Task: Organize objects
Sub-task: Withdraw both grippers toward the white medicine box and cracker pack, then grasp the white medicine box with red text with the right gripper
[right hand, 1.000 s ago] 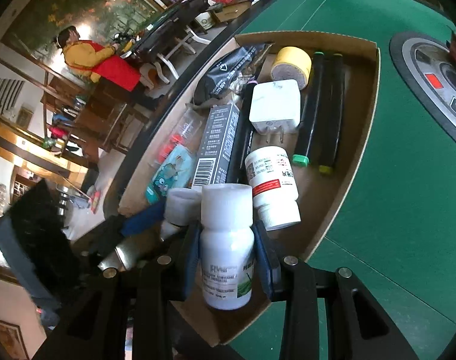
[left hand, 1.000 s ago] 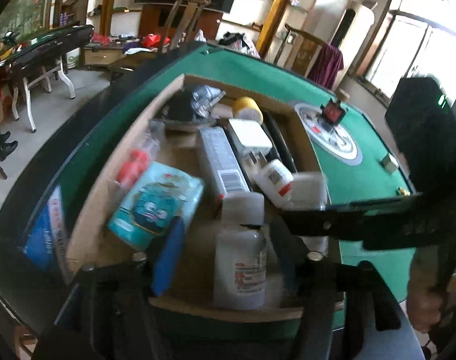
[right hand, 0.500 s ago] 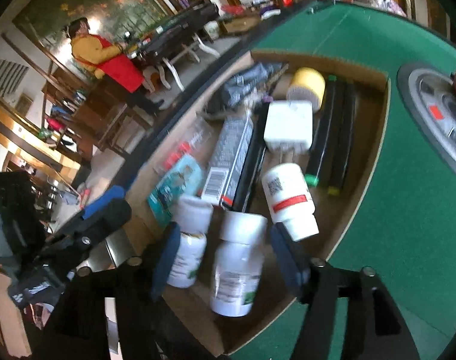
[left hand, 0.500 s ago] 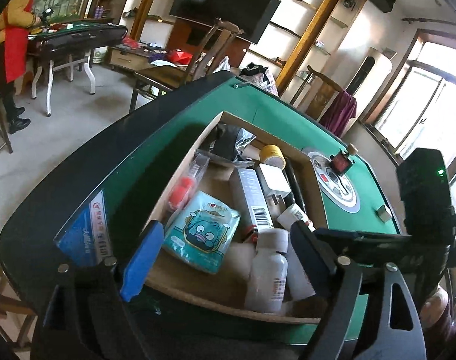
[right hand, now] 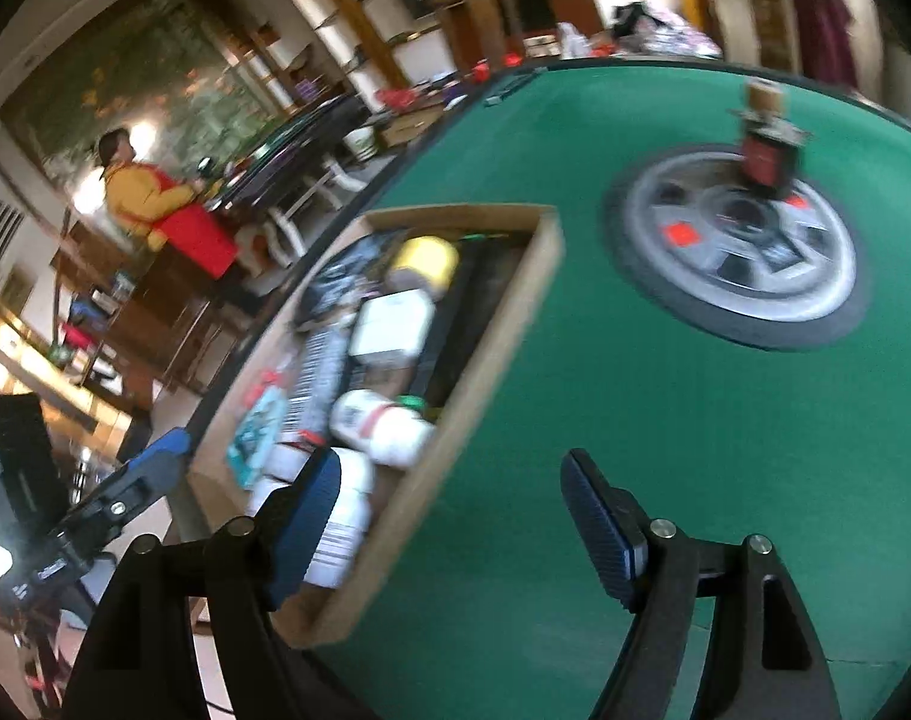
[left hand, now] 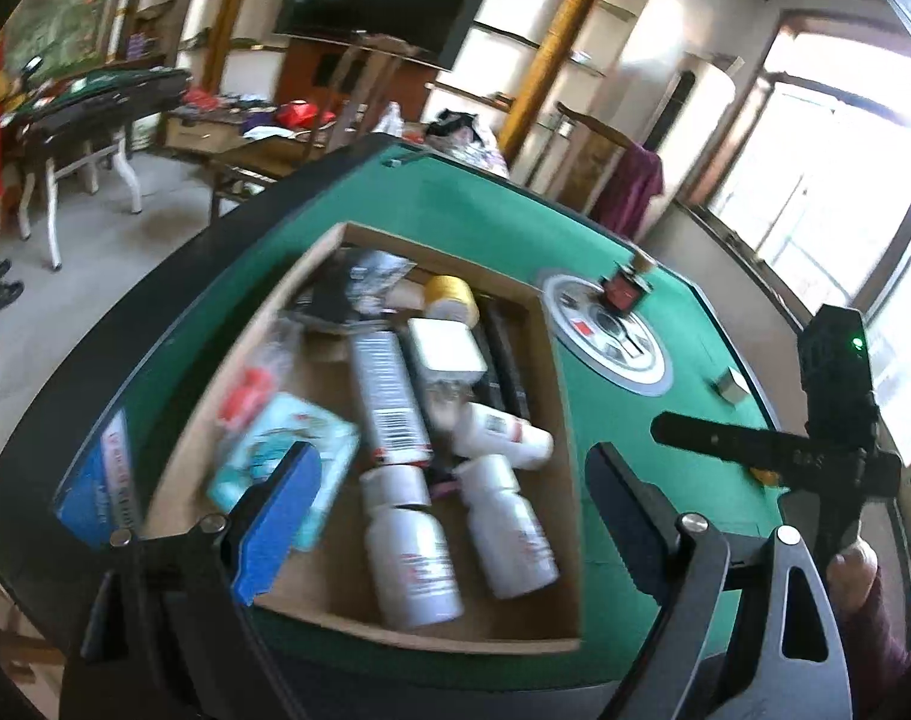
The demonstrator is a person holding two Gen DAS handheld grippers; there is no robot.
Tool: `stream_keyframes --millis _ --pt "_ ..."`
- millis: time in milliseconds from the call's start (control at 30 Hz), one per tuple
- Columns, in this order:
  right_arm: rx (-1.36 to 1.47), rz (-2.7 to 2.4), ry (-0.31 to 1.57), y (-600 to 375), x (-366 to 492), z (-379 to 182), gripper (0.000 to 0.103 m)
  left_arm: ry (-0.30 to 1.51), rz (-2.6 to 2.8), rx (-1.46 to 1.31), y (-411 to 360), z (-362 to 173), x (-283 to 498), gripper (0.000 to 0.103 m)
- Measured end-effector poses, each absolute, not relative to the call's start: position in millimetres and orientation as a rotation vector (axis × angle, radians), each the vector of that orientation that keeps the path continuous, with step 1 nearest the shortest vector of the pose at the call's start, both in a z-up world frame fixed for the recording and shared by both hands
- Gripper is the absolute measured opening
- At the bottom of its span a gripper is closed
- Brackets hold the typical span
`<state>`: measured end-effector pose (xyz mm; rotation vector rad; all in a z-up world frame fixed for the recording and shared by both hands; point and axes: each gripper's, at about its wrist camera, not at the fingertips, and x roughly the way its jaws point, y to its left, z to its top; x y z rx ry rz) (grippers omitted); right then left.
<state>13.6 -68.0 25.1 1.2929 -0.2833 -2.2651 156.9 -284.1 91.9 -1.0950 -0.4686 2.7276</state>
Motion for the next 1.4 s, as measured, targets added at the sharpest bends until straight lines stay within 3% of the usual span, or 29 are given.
stream_keyframes --millis 400,800,1067,1400 --pt "1.274 -2.412 -0.564 79.3 34.8 23.1 0.081 -0.228 2.566 -1.156 -175.3 102.2 126.0 0.090" --pt "1.254 -2.756 -0.775 241.7 45.9 42.4 0.084 -0.093 2.351 -1.317 -65.9 48.0 88.1 0.089" --pt "1.341 -2.913 -0.695 278.3 -1.8 46.9 0.085 -0.051 2.330 -1.396 -48.0 20.1 75.3 0.091" --pt "1.480 -2.872 -0.643 268.9 -55.5 25.6 0.085 0.109 2.378 -1.362 -31.1 13.7 83.2 0.103"
